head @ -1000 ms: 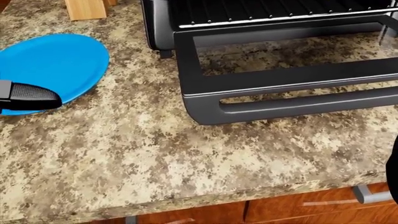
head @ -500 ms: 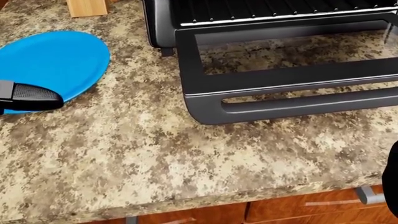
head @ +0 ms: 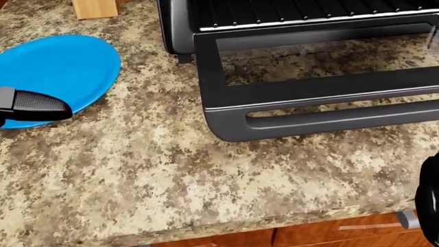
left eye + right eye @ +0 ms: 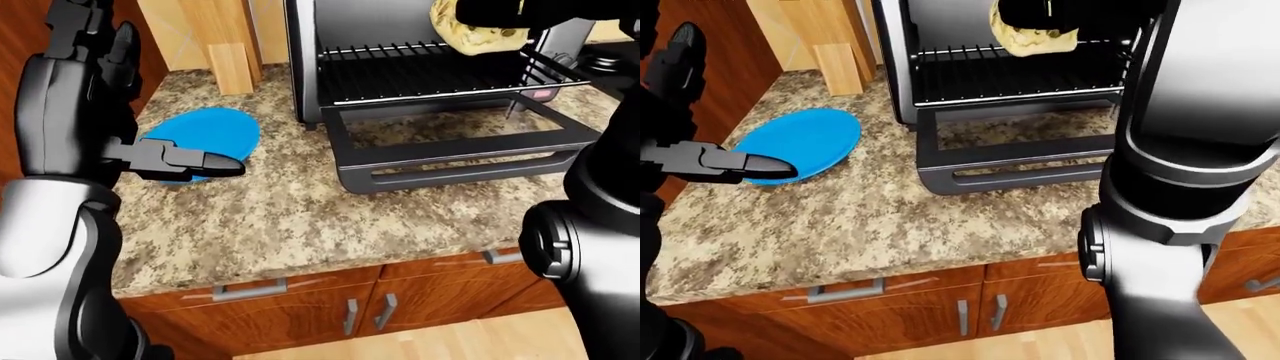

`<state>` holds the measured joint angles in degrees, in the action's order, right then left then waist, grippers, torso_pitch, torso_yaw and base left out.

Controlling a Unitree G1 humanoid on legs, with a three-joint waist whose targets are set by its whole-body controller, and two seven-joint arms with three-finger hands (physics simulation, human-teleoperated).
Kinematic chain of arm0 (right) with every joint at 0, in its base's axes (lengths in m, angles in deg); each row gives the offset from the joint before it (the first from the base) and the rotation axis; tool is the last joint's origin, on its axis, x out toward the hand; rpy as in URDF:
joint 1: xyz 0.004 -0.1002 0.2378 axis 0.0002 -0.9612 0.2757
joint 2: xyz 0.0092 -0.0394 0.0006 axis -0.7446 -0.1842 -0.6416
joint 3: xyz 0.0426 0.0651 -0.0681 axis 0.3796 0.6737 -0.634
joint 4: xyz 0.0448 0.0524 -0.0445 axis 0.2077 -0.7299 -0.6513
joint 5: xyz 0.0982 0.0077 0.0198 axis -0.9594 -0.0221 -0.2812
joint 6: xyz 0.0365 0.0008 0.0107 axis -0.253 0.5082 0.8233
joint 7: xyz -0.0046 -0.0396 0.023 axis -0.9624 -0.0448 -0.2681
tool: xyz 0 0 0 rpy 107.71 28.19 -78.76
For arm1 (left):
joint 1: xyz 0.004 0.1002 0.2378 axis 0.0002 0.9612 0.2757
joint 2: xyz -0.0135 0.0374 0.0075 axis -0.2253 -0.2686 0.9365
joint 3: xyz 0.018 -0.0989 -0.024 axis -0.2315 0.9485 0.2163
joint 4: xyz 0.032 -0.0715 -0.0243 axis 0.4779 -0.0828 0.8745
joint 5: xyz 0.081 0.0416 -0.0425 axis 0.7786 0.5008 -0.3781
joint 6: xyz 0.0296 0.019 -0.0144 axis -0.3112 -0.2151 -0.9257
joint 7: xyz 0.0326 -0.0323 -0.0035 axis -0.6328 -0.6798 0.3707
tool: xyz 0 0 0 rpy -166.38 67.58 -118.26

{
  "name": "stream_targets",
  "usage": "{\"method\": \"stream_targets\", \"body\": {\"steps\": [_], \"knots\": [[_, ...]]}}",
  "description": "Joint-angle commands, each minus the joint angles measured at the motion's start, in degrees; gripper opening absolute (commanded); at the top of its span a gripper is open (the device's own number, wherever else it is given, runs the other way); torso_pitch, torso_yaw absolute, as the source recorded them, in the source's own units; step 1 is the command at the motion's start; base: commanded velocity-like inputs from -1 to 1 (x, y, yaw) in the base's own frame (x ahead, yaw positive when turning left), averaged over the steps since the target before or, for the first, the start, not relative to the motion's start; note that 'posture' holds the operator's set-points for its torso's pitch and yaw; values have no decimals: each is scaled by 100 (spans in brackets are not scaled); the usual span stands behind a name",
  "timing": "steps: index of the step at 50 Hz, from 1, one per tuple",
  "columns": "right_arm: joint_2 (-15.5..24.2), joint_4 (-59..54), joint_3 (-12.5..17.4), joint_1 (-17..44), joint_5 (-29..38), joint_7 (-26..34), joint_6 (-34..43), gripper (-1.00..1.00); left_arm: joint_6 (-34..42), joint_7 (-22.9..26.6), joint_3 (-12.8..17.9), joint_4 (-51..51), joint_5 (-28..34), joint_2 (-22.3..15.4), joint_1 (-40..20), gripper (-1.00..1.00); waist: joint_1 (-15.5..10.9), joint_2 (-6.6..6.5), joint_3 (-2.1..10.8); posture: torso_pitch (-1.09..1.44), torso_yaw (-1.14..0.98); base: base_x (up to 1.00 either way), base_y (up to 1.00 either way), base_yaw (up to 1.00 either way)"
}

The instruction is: Pick the scone from the rack and place it on the plate on the counter.

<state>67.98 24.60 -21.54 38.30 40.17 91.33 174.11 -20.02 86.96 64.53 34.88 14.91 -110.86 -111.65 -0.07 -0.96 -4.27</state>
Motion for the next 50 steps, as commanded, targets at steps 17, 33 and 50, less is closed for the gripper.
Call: {"method": "stream_targets", "body": {"steps": [17, 33, 50], "knots": [[-152, 431, -206, 458, 130, 525, 156, -100, -123, -114, -4, 99, -155, -117, -154, 100, -143, -37, 127, 0, 8, 0, 0, 0], [-617, 774, -527, 685, 84, 556, 548, -100, -39, -125, 135, 269, -233, -172, -34, 100, -477, -50, 118, 0, 16, 0, 0, 0], [-1200, 446, -527, 863, 43, 421, 257, -100, 50, -154, 183, 304, -317, -262, -94, 100, -1019, -94, 161, 0, 24, 0, 0, 0]]}}
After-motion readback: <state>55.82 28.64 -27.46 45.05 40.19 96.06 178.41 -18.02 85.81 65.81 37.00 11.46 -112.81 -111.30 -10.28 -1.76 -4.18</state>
